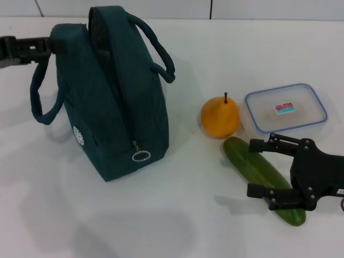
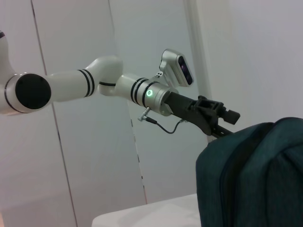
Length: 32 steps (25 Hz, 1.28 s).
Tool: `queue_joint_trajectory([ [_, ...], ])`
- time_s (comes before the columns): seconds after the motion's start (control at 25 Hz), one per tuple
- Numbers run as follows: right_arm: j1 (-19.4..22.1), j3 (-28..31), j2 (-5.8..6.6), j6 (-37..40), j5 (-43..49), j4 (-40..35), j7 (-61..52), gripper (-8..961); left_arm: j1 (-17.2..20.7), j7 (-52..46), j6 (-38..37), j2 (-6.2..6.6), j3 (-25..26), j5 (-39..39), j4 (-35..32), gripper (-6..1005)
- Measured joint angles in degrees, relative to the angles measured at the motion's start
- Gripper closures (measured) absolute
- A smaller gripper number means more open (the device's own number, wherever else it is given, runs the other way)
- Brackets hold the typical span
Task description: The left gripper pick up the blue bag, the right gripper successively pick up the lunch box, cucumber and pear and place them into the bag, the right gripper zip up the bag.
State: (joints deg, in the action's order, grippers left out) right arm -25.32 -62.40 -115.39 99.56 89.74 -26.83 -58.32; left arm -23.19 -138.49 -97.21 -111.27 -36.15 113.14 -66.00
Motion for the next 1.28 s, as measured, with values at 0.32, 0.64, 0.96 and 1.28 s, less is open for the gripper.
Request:
queue_joint_trajectory([
  [0.32, 0.13, 0.0, 0.09, -0.23, -0.01, 0.1, 0.04, 108, -0.4, -2.01, -0.34, -2.17, -1.48, 1.86, -4.57, 133],
  [0.64, 0.42, 0.0, 0.09, -0.22, -0.08, 0.12, 0.17, 109, -1.14, -1.79, 0.15, -2.81, -2.21, 5.65, -4.64, 135],
  [0.96, 0.7, 0.0, 0.09, -0.19, -0.1, 0.29, 0.74, 110, -2.85, -0.5, 0.38, -4.23, -2.33, 11.38, -4.32, 221],
  [1.28, 0.72, 0.4, 0.08, -0.16, -0.1, 0.82, 1.01, 111, -3.53, 0.91, 0.23, -4.69, -2.41, 11.45, -4.31, 564],
])
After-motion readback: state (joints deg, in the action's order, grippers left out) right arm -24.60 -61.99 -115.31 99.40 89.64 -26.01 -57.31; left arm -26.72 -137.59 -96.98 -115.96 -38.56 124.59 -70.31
